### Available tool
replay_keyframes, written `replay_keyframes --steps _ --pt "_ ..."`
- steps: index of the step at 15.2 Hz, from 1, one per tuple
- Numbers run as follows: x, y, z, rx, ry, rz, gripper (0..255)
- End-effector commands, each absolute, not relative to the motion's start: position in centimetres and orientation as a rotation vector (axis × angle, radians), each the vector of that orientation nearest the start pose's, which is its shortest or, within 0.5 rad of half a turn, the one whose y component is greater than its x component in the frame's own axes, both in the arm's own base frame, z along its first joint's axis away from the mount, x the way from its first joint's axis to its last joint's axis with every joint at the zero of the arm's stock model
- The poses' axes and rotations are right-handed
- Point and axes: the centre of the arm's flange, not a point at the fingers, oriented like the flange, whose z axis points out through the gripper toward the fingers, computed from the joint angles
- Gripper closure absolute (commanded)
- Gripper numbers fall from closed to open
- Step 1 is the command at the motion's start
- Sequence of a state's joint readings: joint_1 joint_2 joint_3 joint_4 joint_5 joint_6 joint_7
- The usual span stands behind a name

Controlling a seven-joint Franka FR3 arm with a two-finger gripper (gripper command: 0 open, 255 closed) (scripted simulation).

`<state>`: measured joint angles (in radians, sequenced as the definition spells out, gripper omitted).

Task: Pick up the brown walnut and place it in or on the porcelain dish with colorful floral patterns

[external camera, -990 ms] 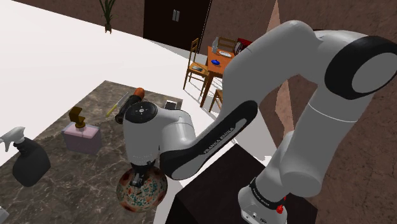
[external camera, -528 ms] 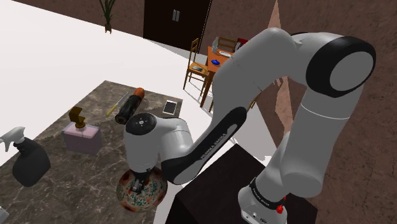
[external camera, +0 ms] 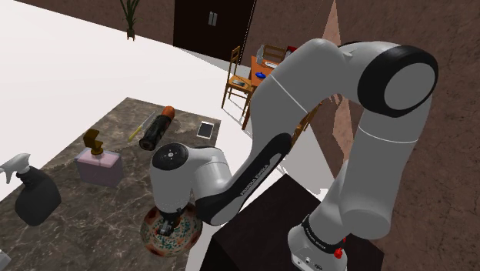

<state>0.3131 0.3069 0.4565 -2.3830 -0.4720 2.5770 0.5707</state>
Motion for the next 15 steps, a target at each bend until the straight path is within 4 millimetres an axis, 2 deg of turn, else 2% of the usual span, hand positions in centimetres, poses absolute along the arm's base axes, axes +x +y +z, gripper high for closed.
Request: replay_keyframes --steps 1,2,3,8,12,15 --pt "34.4 35.6 20.0 -3.114 -0.952 -0.035 255" --pt "34.4 35.6 20.0 -3.114 -0.952 -0.035 255" --pt "34.4 35.6 20.0 -3.114 -0.952 -0.035 0" --pt "34.4 35.6 20.0 -3.114 -0.952 -0.035 0" --pt "34.1 36.1 24.9 -3.114 -0.952 -0.035 0" --pt "34.1 36.1 24.9 -3.114 -0.952 -0.035 0"
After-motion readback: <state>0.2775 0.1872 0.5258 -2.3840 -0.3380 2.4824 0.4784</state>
